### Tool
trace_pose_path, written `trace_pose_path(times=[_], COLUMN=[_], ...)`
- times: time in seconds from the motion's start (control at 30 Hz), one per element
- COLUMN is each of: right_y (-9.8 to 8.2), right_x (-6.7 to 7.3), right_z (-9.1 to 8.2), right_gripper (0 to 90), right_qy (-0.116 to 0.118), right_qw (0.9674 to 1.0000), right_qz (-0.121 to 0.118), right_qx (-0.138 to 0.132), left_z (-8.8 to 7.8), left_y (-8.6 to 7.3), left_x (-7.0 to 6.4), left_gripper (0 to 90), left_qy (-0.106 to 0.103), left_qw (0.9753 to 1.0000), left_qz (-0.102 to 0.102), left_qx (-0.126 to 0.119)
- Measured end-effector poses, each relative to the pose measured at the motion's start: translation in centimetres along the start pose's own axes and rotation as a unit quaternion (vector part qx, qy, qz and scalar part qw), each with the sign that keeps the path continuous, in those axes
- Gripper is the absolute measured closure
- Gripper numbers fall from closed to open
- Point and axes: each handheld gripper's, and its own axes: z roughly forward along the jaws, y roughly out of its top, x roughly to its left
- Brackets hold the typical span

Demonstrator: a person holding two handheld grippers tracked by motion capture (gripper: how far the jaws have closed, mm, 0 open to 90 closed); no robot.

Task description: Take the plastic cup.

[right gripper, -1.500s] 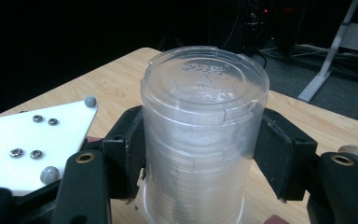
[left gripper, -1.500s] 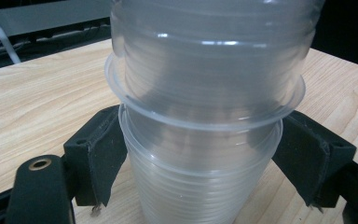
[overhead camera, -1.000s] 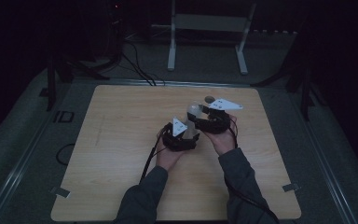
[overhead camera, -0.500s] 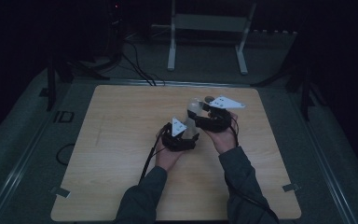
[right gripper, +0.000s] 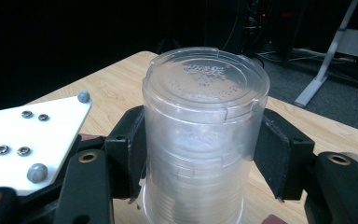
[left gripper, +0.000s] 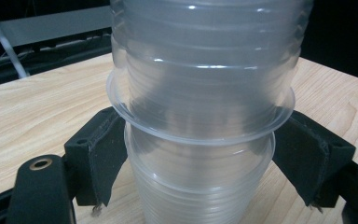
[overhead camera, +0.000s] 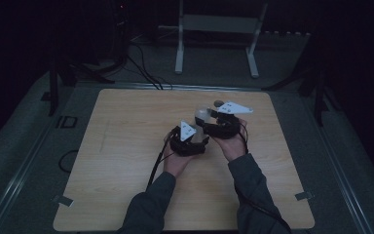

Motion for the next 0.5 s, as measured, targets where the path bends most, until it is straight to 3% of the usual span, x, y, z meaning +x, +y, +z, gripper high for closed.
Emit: trace_pose_path(times=[0.2,0.5], right_y=[0.1,1.1], right_x=[-0.1,0.0], right_z=[-0.1,-1.0], right_gripper=[39.7,40.6], right_qy=[0.000,0.003], right_qw=[1.0000,0.9997], right_qz=[0.000,-0.003], right_qx=[-0.006,-0.025], left_z=[0.0,0.0], left_y=[0.0,-0.2], left_x=[-0.2,-0.2], left_gripper=[21.4,21.1], left_qy=[0.003,0.001], left_qw=[0.9999,0.9999], left_qz=[0.011,0.009], left_qx=[0.004,0.007])
